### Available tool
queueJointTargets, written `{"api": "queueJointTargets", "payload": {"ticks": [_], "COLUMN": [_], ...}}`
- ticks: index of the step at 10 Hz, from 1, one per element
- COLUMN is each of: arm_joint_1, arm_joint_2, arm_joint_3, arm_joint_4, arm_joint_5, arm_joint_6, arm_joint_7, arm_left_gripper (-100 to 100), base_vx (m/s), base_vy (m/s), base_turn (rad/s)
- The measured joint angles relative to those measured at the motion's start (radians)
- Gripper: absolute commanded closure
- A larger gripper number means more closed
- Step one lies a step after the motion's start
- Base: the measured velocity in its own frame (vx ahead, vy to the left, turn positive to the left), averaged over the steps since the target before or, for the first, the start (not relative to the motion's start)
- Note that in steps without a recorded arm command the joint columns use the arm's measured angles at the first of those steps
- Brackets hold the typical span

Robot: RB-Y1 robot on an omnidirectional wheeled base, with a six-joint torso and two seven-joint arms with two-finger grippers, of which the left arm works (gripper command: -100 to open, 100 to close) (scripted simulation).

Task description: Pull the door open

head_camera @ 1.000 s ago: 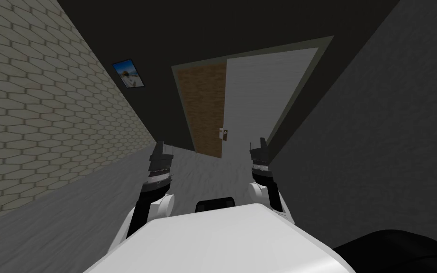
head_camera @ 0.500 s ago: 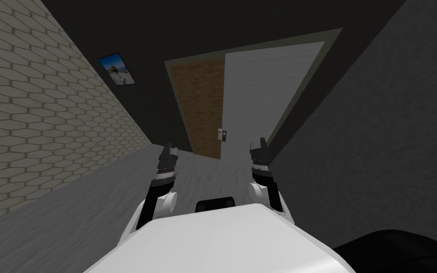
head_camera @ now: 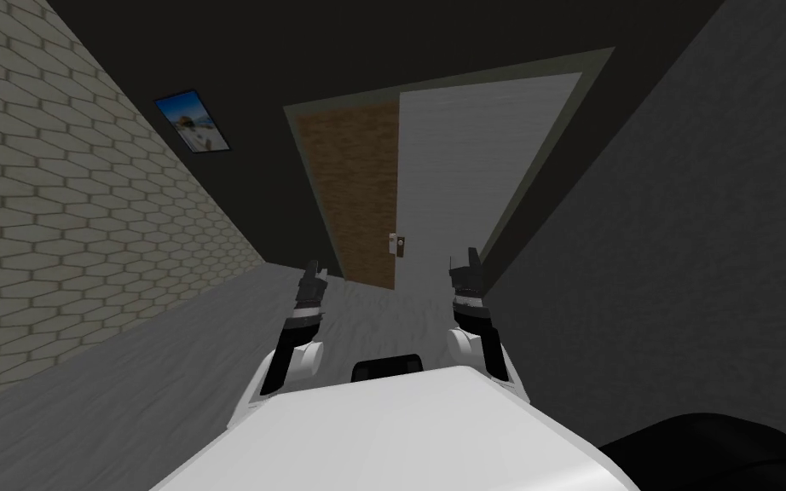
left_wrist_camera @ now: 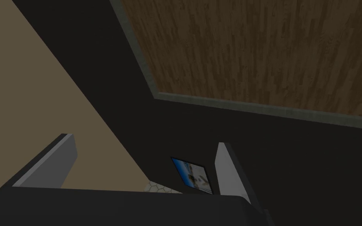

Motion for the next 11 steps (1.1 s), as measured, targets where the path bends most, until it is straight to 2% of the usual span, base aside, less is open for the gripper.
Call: {"api": "queueJointTargets", "payload": {"ticks": [1,2,4,6,9,11], "arm_joint_1": [-0.012,-0.034,-0.057,-0.092,-0.120,-0.151], "arm_joint_2": [0.011,0.015,0.024,0.027,0.044,0.052], "arm_joint_3": [0.004,0.005,0.002,-0.002,-0.003,-0.002], "arm_joint_4": [0.028,0.063,0.121,0.185,0.243,0.291], "arm_joint_5": [0.007,0.010,0.017,0.021,0.033,0.039], "arm_joint_6": [0.000,0.003,0.004,0.009,0.023,0.033], "arm_joint_7": [0.009,0.015,0.024,0.030,0.049,0.058], "arm_left_gripper": [-100,-100,-100,-100,-100,-100], "base_vx": [0.098,0.104,0.105,0.105,0.071,0.086], "base_vy": [-0.021,-0.021,-0.028,-0.031,-0.012,-0.028], "base_turn": [-0.055,-0.059,-0.071,-0.060,-0.042,-0.071]}}
